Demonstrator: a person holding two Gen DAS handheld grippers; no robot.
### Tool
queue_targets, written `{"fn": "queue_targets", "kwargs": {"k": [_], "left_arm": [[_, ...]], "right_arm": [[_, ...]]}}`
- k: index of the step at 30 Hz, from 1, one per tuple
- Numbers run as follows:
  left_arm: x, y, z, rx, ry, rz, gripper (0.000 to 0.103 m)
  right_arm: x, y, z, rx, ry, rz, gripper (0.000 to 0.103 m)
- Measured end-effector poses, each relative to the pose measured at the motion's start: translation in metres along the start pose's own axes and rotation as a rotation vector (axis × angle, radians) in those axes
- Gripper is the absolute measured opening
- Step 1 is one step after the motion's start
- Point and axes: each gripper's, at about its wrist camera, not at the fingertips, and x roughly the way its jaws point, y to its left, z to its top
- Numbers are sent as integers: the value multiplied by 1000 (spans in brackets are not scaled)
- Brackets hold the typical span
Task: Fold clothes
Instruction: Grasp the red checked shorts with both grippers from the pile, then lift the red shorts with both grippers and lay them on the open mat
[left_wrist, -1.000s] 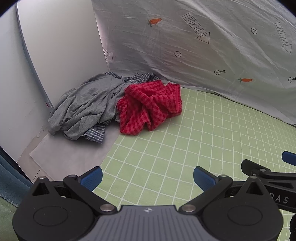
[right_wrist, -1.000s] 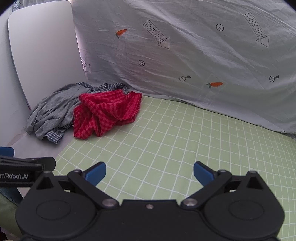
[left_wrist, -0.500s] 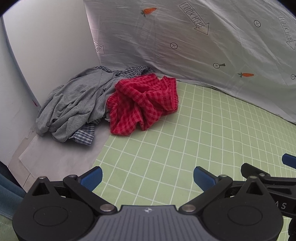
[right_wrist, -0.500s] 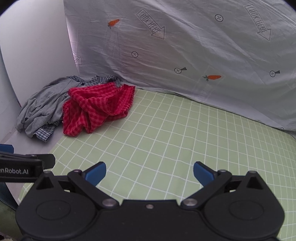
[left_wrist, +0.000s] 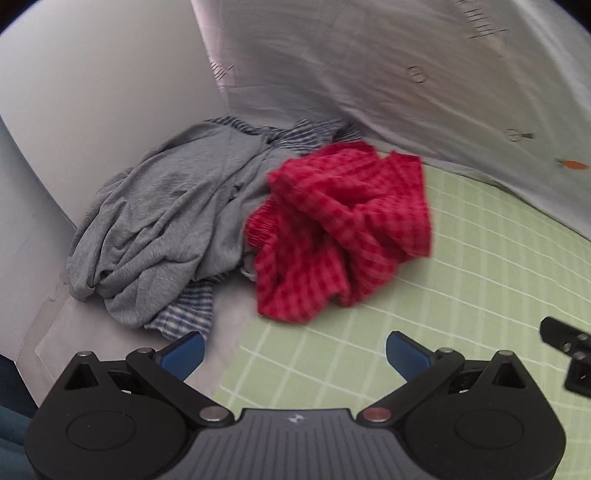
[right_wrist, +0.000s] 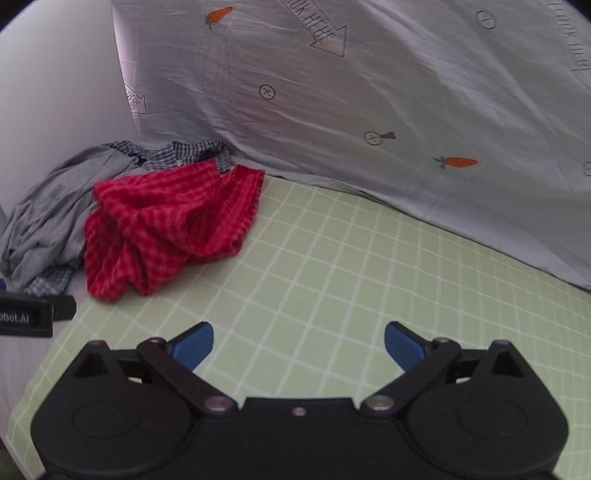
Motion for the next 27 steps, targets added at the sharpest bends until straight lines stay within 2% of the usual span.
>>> {"fn": "queue_targets", "kwargs": {"k": [5,8,11,12,13,14,16,17,18,20,24,27], "left_arm": [[53,16,24,-22,67,27,99],[76,18,30,-15,95,22,87],[92,17,33,2,100,28,71],[97,16,34,9,100,30,61],[102,15,35,16,100,28,51],[105,13,35,24,105,29,45],[111,9,36,32,116,32,11],[111,7,37,34,118,31,5],[110,4,37,37,111,31,4],[103,0,36,50,87,27,4],[82,-15,24,106,43,1,2],[64,-28,13,135,25,-18,2]], "right_arm": [[53,13,39,-17,4,78,87],[81,28,59,0,8,160,79],[110,39,77,65,32,254,71],[118,40,81,95,43,288,66],[126,40,83,123,55,324,57],[133,40,84,145,73,351,50],[146,40,83,163,101,373,25],[149,41,82,151,104,365,19],[149,41,80,133,92,352,8],[141,33,72,105,55,320,2],[122,-1,56,158,26,257,0],[95,-31,35,191,0,177,0]]}}
